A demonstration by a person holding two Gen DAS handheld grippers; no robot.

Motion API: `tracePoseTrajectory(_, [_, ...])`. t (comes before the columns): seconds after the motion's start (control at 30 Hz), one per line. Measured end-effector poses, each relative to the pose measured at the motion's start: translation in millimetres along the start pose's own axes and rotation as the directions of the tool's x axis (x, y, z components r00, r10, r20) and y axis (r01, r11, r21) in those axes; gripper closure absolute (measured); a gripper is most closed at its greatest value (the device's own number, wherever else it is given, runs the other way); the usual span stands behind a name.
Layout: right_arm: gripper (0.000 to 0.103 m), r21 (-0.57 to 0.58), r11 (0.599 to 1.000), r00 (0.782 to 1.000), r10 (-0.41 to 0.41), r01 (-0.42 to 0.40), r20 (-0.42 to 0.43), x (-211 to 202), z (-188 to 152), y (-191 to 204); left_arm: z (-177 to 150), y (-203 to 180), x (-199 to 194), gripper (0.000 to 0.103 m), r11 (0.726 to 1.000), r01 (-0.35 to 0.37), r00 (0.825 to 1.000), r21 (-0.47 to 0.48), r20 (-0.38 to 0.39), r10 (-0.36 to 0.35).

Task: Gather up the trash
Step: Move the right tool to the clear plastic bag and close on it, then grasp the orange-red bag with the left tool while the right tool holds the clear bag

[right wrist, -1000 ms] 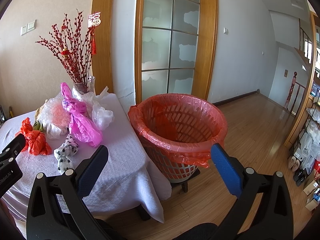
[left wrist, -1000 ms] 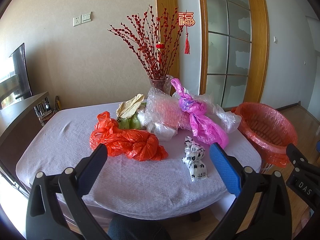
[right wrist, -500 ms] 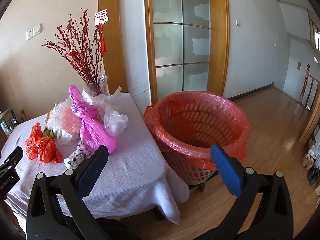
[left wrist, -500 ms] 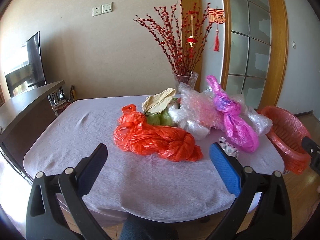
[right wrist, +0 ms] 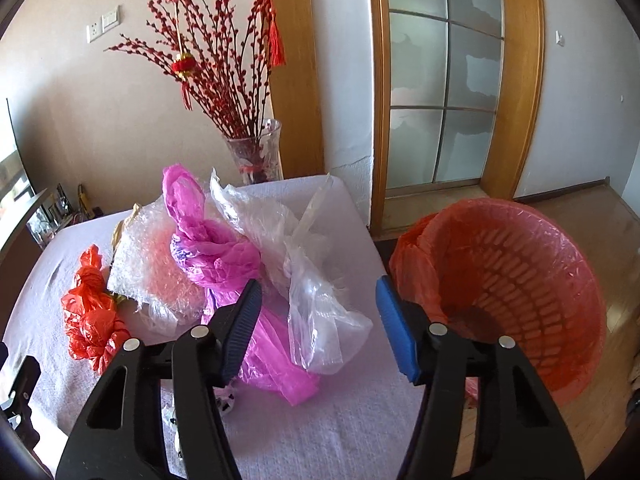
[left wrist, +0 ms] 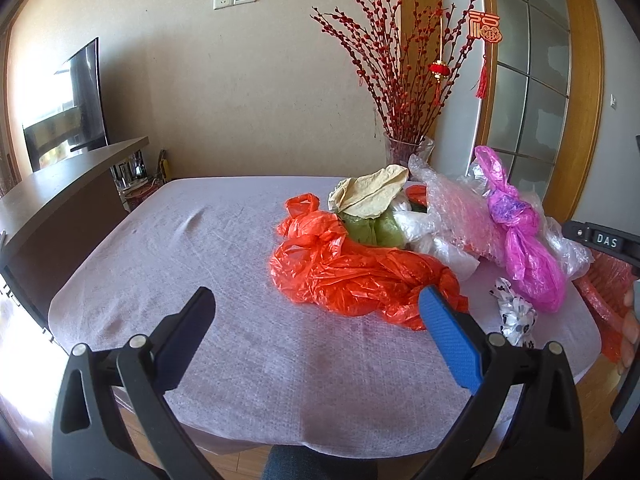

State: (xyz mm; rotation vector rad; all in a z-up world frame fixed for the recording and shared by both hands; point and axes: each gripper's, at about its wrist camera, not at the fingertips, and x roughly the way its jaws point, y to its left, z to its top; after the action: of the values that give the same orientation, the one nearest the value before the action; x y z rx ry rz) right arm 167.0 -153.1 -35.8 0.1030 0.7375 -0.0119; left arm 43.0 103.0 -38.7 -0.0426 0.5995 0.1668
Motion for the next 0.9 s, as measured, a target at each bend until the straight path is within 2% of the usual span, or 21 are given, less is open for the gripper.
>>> tracePoseTrajectory(0.1, [0.055, -0.013, 1.000, 0.999, -0.017, 0.016, -0.050, 18.2, -1.1, -0.7, -0.2, 0.3, 5.1, 0.004, 1.000, 0.016, 1.000, 0.004, -0.008, -0.016])
tracePoseTrajectory(0.13, [0.063, -0.015, 1.000, 0.998, -0.021, 0.020, -0.065, 22.4, -2.9, -2.0, -0.3, -0.4, 6.7, 0.004, 1.000, 0.023, 1.000, 0.006, -0.010, -0.023])
tracePoseTrajectory(0.17, [0.076, -0.014, 1.000, 0.997, -0.020, 0.019, -0.076, 25.6, -4.8, -3.7, -0.2, -1.3, 7.9, 0.004, 1.000, 0.028, 1.000, 0.009, -0.010, -0.028])
tracePoseTrajectory(0.23, [0.090, -0.001, 1.000, 0.996, -0.012, 0.012, -0.089, 28.4, -7.5, -7.2, -0.1, -3.4, 10.5, 0.004, 0.999, 0.040, 0.999, 0.016, -0.013, -0.040])
tracePoseTrajectory(0.27, [0.093, 0.003, 1.000, 0.996, -0.004, 0.004, -0.092, 28.1, -8.8, -9.0, 0.1, -4.6, 11.7, 0.004, 0.999, 0.047, 0.999, 0.020, -0.015, -0.047])
tracePoseTrajectory(0.33, [0.097, -0.004, 1.000, 0.997, -0.005, 0.004, -0.083, 24.6, -10.9, -11.5, -0.3, -8.3, 14.2, 0.004, 0.998, 0.064, 0.998, 0.026, -0.023, -0.064])
tracePoseTrajectory(0.5, [0.098, 0.008, 1.000, 1.000, -0.013, 0.013, -0.016, 6.6, -10.8, -17.4, -1.7, -18.2, 19.0, 0.005, 0.993, 0.110, 0.993, 0.045, -0.036, -0.109])
tracePoseTrajectory(0.67, [0.098, 0.048, 0.999, 1.000, -0.006, 0.005, 0.019, -7.7, -11.9, -30.8, -1.2, -32.9, 26.8, 0.013, 0.988, 0.135, 0.990, 0.078, -0.054, -0.131])
tracePoseTrajectory(0.9, [0.098, 0.053, 0.999, 1.000, -0.005, 0.004, 0.019, -15.4, -21.3, -40.0, 14.3, -51.8, 42.3, 0.013, 0.986, 0.092, 0.996, 0.142, -0.025, -0.089])
